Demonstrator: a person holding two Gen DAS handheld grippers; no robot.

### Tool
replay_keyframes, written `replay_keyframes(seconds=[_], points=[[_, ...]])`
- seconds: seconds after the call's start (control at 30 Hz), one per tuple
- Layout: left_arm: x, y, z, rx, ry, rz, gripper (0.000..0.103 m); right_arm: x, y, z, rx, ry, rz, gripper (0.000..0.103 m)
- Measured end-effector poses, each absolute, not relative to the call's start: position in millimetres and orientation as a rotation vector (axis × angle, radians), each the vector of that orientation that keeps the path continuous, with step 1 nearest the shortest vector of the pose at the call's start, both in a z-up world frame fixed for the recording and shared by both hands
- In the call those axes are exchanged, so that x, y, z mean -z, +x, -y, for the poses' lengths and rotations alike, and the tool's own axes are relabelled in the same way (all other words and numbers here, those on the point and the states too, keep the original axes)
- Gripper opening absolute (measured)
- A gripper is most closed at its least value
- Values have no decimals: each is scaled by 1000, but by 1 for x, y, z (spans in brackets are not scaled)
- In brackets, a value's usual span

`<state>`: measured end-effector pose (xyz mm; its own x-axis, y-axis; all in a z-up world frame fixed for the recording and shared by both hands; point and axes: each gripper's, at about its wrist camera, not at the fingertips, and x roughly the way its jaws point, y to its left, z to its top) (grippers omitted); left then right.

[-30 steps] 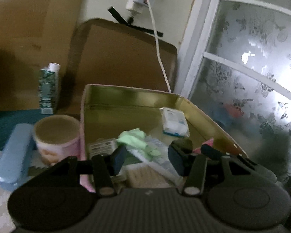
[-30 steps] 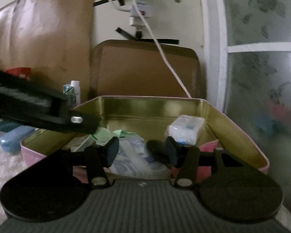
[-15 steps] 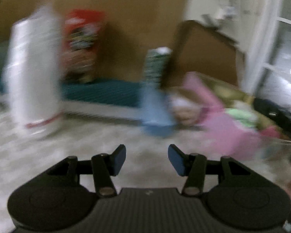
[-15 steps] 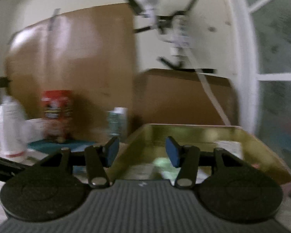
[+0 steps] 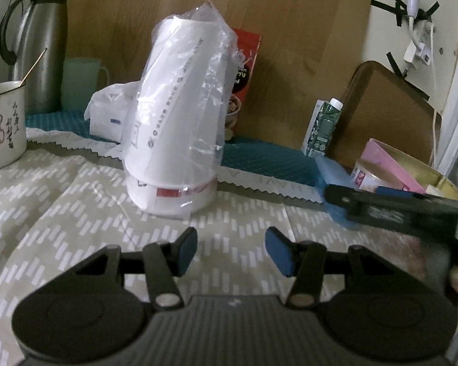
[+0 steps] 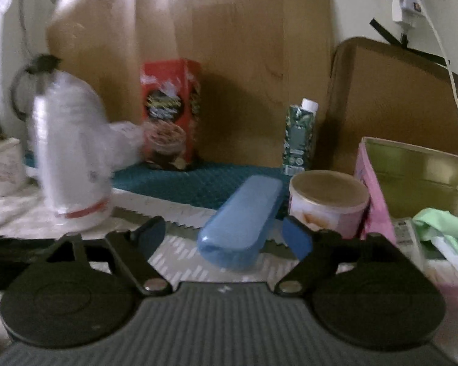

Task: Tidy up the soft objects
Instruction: 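Grasp the blue plastic case with the right gripper, then carry the blue case into the pink tin and release it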

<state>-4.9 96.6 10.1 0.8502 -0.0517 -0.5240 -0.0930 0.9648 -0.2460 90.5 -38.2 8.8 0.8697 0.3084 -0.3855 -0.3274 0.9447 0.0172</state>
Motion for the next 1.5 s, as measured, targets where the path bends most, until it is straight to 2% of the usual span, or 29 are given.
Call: replay_keyframes(seconds=[0.13, 0.2, 0.27, 0.3, 0.67, 0.9, 1.0, 1.1, 1.17, 1.5], points=[[-6, -2, -104, -18, -302, -564, 50, 1, 120, 25, -266, -57, -476, 85], [-5, -2, -106, -16, -309, -563, 52, 5, 133, 28, -284, -22, -554, 67], [-5, -2, -108, -18, -314, -562, 55, 6, 135, 37, -305, 26, -573, 59], [-5, -2, -109, -19, -319, -561, 57, 6, 131, 39, -322, 22, -576, 58], [-6, -3, -121, -27, -379, -555, 60, 12, -8, 39, -746, -242, -507, 58], [-6, -8, -122, 12, -387, -546, 60, 19, -64, 92, -824, -199, -516, 57], [-6, -6, -114, 68, -358, -564, 62, 22, -73, 113, -778, -175, -502, 60], [-7, -8, -105, 140, -359, -583, 73, 27, -75, 130, -698, -145, -491, 68], [-9, -15, -96, 192, -396, -587, 73, 29, -72, 138, -669, -125, -484, 74], [-17, -55, -90, 305, -528, -645, 79, 30, -73, 138, -698, -126, -440, 75]])
